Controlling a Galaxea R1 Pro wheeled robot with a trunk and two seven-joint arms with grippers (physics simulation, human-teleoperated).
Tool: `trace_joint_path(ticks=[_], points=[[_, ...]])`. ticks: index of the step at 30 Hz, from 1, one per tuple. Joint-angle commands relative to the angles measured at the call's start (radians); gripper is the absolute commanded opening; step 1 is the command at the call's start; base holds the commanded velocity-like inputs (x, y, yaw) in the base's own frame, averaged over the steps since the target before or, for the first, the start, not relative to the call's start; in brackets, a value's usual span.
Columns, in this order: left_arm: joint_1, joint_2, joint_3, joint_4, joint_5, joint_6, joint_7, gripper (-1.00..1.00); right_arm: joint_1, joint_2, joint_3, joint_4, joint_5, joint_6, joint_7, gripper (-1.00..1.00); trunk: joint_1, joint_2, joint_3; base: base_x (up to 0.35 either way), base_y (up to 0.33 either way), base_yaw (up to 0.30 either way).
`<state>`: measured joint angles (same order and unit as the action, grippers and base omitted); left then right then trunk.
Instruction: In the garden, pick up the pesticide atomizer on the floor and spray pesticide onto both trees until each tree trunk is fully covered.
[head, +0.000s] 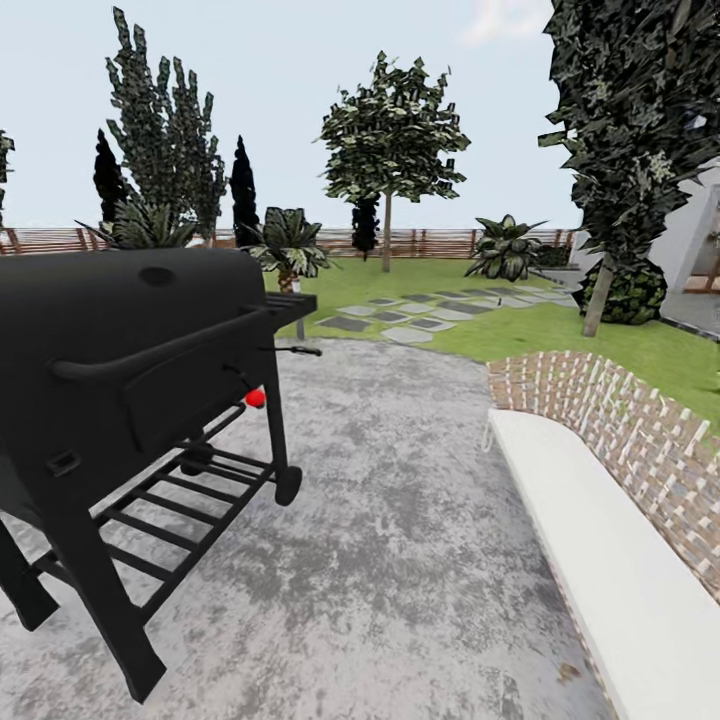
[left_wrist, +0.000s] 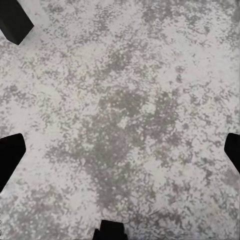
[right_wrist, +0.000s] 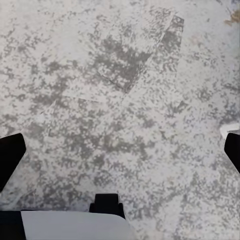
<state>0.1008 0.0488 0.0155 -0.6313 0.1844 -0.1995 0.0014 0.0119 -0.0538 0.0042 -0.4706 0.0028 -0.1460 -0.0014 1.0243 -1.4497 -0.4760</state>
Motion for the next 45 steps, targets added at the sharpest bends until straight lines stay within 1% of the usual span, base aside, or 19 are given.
trace_joint_path(ticks=[1,7,11,16,22,45], points=[[0.000,0.000,-0.001,-0.001,0.007,-0.001,0.000,1.00,0.000,0.000,0.000,-0.001,0.000,-0.001,0.000,1.00,0.001,0.000,-0.001,0.305,0.218,-0.184],[0.000,0.000,-0.001,-0.001,0.007,-0.001,0.000,1.00,0.000,0.000,0.000,0.000,0.000,-0.001,0.000,1.00,0.001,0.000,-0.001,0.301,0.243,-0.260],[0.000,0.000,-0.001,0.000,0.007,-0.001,0.000,1.00,0.000,0.000,0.000,0.000,-0.001,-0.001,0.000,1.00,0.001,0.000,-0.001,0.318,0.200,-0.137],[0.000,0.000,-0.001,0.001,0.006,-0.001,0.000,1.00,0.000,0.000,0.000,0.000,0.000,-0.001,0.000,1.00,0.001,0.000,-0.001,0.340,0.073,-0.043],[0.000,0.000,-0.001,0.001,0.006,-0.001,0.000,1.00,0.000,0.000,0.000,0.000,-0.001,0.000,0.000,1.00,0.001,0.000,-0.001,0.348,0.011,-0.167],[0.000,0.000,-0.001,0.001,0.006,0.000,0.000,1.00,0.000,0.001,0.002,0.014,0.000,-0.001,0.000,1.00,0.001,0.000,-0.001,0.324,-0.128,-0.016]])
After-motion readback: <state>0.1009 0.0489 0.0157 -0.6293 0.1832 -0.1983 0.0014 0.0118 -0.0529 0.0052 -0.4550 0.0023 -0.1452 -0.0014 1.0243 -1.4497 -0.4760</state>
